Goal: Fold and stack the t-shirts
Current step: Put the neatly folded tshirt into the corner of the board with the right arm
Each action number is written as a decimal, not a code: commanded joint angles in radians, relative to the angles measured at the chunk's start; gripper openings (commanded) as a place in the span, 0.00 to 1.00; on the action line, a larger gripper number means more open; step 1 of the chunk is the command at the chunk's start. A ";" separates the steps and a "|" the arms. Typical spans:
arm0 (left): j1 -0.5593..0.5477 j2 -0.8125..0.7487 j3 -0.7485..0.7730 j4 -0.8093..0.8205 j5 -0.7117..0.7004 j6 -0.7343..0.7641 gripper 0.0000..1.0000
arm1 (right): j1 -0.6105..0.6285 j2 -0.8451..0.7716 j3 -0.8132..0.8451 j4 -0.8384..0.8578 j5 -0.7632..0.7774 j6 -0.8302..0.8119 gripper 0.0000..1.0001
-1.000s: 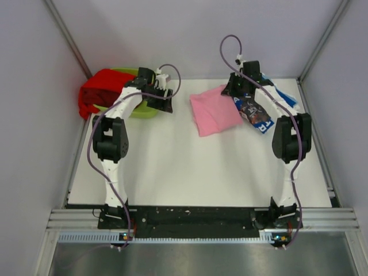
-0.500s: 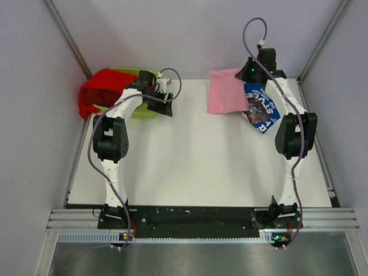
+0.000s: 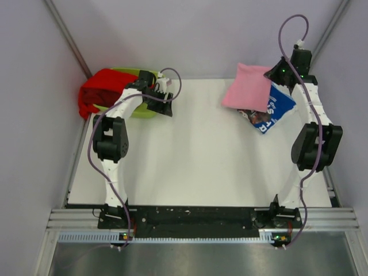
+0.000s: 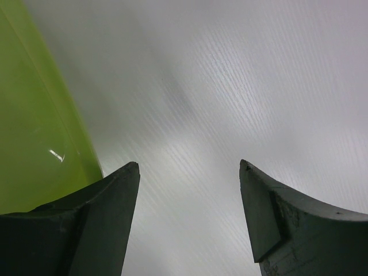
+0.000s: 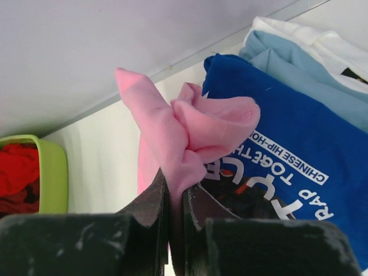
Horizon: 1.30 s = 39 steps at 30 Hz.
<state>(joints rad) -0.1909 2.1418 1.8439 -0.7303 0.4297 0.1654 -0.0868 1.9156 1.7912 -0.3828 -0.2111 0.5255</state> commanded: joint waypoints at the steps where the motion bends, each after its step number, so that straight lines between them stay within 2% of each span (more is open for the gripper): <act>1: -0.001 -0.048 0.017 0.008 0.021 0.017 0.74 | -0.036 -0.104 -0.056 0.105 -0.005 0.014 0.00; 12: -0.001 -0.042 0.003 0.006 0.030 0.020 0.74 | -0.169 -0.227 -0.430 0.298 0.018 0.096 0.00; 18: -0.001 -0.046 -0.003 0.005 0.030 0.025 0.74 | -0.197 -0.199 -0.469 0.318 0.021 0.087 0.00; 31: -0.001 -0.046 -0.011 0.009 0.035 0.033 0.75 | -0.226 -0.237 -0.524 0.295 0.140 0.034 0.00; 32: -0.001 -0.046 -0.009 0.009 0.037 0.033 0.75 | -0.226 -0.234 -0.532 0.295 0.153 0.034 0.02; 33: -0.002 -0.046 -0.009 0.009 0.037 0.033 0.75 | -0.228 -0.231 -0.538 0.292 0.168 0.036 0.13; 35: -0.002 -0.046 -0.008 0.008 0.038 0.034 0.75 | -0.235 -0.222 -0.539 0.280 0.206 0.033 0.43; 37: -0.002 -0.048 -0.008 0.006 0.043 0.036 0.75 | -0.258 -0.216 -0.538 0.265 0.249 0.036 0.53; 39: -0.002 -0.052 -0.009 0.005 0.044 0.042 0.75 | -0.289 -0.219 -0.536 0.263 0.283 0.034 0.55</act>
<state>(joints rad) -0.1909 2.1418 1.8370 -0.7303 0.4522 0.1867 -0.3042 1.7386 1.2507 -0.1295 -0.0429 0.5686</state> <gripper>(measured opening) 0.747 0.529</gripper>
